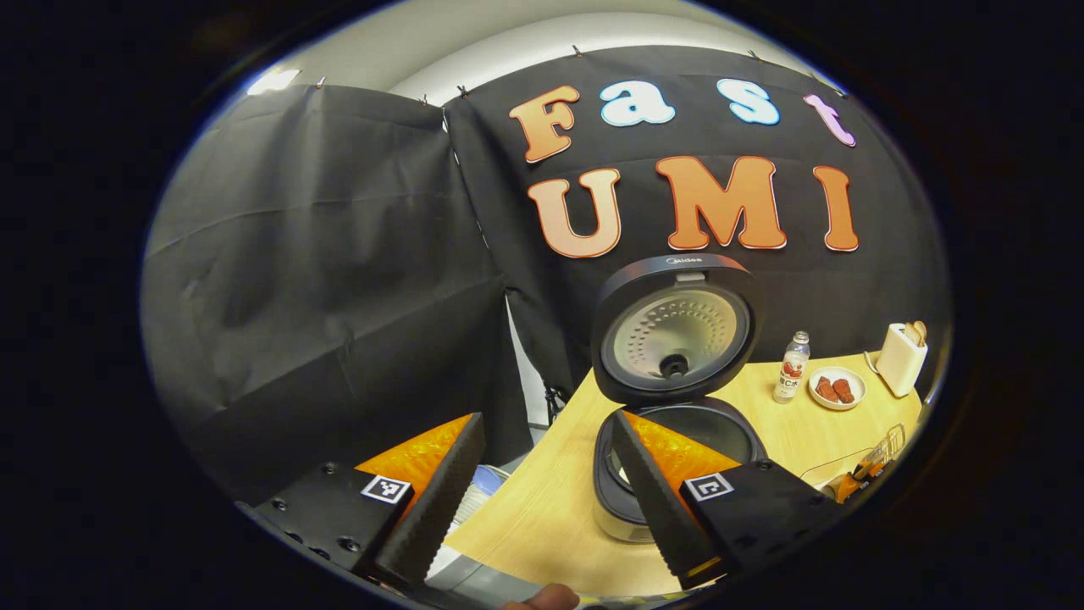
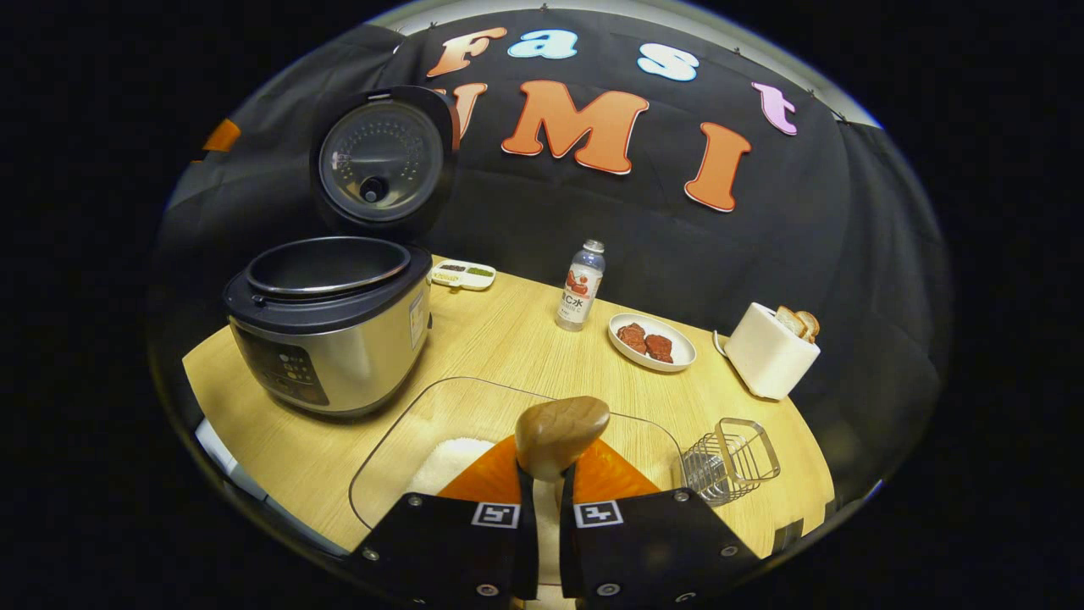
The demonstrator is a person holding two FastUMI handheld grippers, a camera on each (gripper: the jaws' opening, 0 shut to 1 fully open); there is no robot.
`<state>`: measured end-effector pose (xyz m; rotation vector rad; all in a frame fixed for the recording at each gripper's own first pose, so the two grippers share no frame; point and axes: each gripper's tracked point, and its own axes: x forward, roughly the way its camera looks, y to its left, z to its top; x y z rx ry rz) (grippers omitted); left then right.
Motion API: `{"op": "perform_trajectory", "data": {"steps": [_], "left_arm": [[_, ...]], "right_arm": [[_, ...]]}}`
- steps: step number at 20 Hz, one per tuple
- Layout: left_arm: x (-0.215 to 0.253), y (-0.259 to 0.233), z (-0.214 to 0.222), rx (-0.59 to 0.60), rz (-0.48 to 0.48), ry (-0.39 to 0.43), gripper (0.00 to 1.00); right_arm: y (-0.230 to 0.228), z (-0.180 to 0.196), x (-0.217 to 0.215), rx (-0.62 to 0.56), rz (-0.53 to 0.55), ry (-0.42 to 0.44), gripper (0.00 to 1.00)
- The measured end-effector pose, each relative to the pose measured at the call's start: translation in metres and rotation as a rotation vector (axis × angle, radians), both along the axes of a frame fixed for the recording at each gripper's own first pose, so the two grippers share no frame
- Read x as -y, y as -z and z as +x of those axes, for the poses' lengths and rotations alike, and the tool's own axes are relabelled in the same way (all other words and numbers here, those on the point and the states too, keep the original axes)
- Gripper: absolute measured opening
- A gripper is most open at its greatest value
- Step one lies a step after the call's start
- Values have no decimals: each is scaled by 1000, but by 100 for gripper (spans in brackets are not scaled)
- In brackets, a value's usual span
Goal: Close the left gripper, press the button to open the rice cooker; take a wooden spoon from the chopstick holder with the right hand, scoop a spoonful of rice and pour it into the rice cooker, then put the wooden spoon back into the chopstick holder.
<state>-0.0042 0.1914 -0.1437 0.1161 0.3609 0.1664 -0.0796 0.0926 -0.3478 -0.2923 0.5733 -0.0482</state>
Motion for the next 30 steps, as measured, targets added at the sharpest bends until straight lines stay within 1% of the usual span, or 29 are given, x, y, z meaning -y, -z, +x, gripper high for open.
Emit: {"op": "perform_trajectory", "data": {"steps": [2, 3, 6, 7, 8, 9, 10, 11, 14, 15, 19, 20, 21, 22, 23, 24, 25, 27, 28, 30], "left_arm": [[-4, 1, -1, -3, -9, -5, 100], [-5, 2, -2, -3, -13, -6, 97], [-5, 4, -6, -3, -9, 2, 97], [-6, 2, -6, -3, -7, 4, 100], [-7, 4, -5, -1, -5, 3, 97], [-9, 5, -6, -2, -7, 1, 100], [-11, 4, -6, -2, -12, -3, 97], [-13, 6, -6, -4, -19, -5, 100], [-15, 8, -5, -7, -30, -10, 100], [-17, 9, -5, -7, -29, -9, 97], [-17, 10, 0, -4, -29, 0, 97], [-16, 10, 1, -5, -31, 5, 97], [-16, 12, 2, -8, -31, 8, 100], [-16, 13, 3, -11, -31, 14, 97], [-16, 14, 5, -12, -29, 20, 97], [-16, 13, 7, -13, -28, 28, 100], [-16, 14, 9, -12, -25, 33, 97], [-15, 13, 11, -11, -23, 46, 97], [-14, 14, 13, -14, -23, 54, 100], [-13, 15, 16, -18, -16, 64, 100]], "right_arm": [[1, 1, -1, -1, -1, 17, 10], [1, 2, -1, 1, 5, 21, 10], [1, 4, -4, -10, 5, 30, 10], [0, 6, -4, -10, 13, 43, 9], [1, 7, -3, -13, 22, 53, 10], [0, 8, -2, -16, 31, 63, 10], [-1, 9, -2, -22, 49, 76, 10], [-1, 10, -2, -25, 64, 89, 9], [-2, 14, -4, -34, 114, 119, 9], [-2, 14, -6, -38, 127, 122, 9], [-2, 13, -10, -52, 161, 131, 10], [-3, 13, -10, -51, 188, 145, 9], [-3, 14, -11, -57, 223, 155, 9], [-3, 15, -12, -60, 253, 166, 9], [-3, 15, -13, -65, 277, 176, 9], [-3, 15, -12, -63, 288, 184, 9], [-3, 14, -12, -66, 294, 186, 9], [-3, 14, -11, -67, 329, 204, 9], [-3, 13, -12, -65, 353, 216, 9], [-3, 14, -14, -67, 377, 223, 9]]}}
